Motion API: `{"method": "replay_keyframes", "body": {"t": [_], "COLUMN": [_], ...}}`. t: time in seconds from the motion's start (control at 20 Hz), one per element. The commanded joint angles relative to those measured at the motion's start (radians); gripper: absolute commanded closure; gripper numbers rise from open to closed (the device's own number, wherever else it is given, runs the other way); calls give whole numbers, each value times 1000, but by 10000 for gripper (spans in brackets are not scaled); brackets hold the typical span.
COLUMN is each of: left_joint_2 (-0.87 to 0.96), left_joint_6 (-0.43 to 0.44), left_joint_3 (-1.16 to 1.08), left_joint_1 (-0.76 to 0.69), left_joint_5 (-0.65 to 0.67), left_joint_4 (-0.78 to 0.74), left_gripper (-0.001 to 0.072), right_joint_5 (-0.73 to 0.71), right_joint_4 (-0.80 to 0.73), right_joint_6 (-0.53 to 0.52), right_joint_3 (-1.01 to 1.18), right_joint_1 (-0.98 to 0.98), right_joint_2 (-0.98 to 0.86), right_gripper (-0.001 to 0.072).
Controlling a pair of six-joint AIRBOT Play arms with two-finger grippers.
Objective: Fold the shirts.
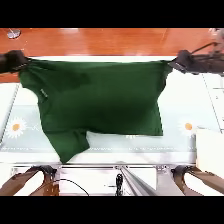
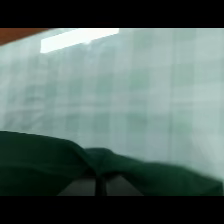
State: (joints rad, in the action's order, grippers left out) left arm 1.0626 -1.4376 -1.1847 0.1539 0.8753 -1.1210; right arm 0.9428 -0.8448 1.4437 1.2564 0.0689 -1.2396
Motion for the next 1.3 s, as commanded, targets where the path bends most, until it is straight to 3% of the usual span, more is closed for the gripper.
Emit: {"method": "replay_keyframes", "body": {"t": [0.0, 0.05, 0.1, 0.15, 0.2, 0.35, 0.45, 0.55, 0.6, 0.65, 0.75, 0.85, 1.05, 1.25], "left_joint_2": [156, 181, 200, 211, 212, 206, 206, 216, 226, 234, 211, 157, 152, 204], "left_joint_6": [0, 0, 0, 0, -2, -11, -15, -15, -21, -25, 53, 139, 173, 227], "left_joint_3": [7, 7, 7, 6, 6, -33, -47, 10, 71, 150, 308, 428, 518, 553], "left_joint_1": [-30, -30, -29, -27, -26, 71, 208, 337, 389, 439, 525, 602, 678, 653], "left_joint_5": [-102, -106, -109, -110, -107, 20, 199, 395, 508, 597, 587, 531, 471, 398], "left_joint_4": [64, 98, 123, 131, 127, 76, 74, 73, 74, 74, 96, 152, 101, 154], "left_gripper": [679, 678, 656, 422, 7, 4, 7, 7, 7, 8, 8, 7, 7, 8], "right_joint_5": [-97, -86, -69, -36, 11, 264, 457, 467, 399, 314, 235, 218, 208, 188], "right_joint_4": [161, 220, 279, 318, 333, 282, 126, -210, -293, -280, -130, 13, 109, 126], "right_joint_6": [2, 2, 1, -5, -14, -14, -41, -19, 2, 6, -32, -140, -193, -167], "right_joint_3": [95, 135, 172, 205, 235, 304, 303, 211, 122, 6, -222, -428, -703, -780], "right_joint_1": [-5, 8, 26, 47, 72, 198, 289, 314, 316, 323, 328, 304, 270, 212], "right_joint_2": [-228, -277, -317, -343, -358, -351, -311, -210, -150, -84, 36, 160, 357, 431], "right_gripper": [694, 689, 515, 162, 82, 82, 82, 82, 82, 82, 82, 82, 82, 83]}}
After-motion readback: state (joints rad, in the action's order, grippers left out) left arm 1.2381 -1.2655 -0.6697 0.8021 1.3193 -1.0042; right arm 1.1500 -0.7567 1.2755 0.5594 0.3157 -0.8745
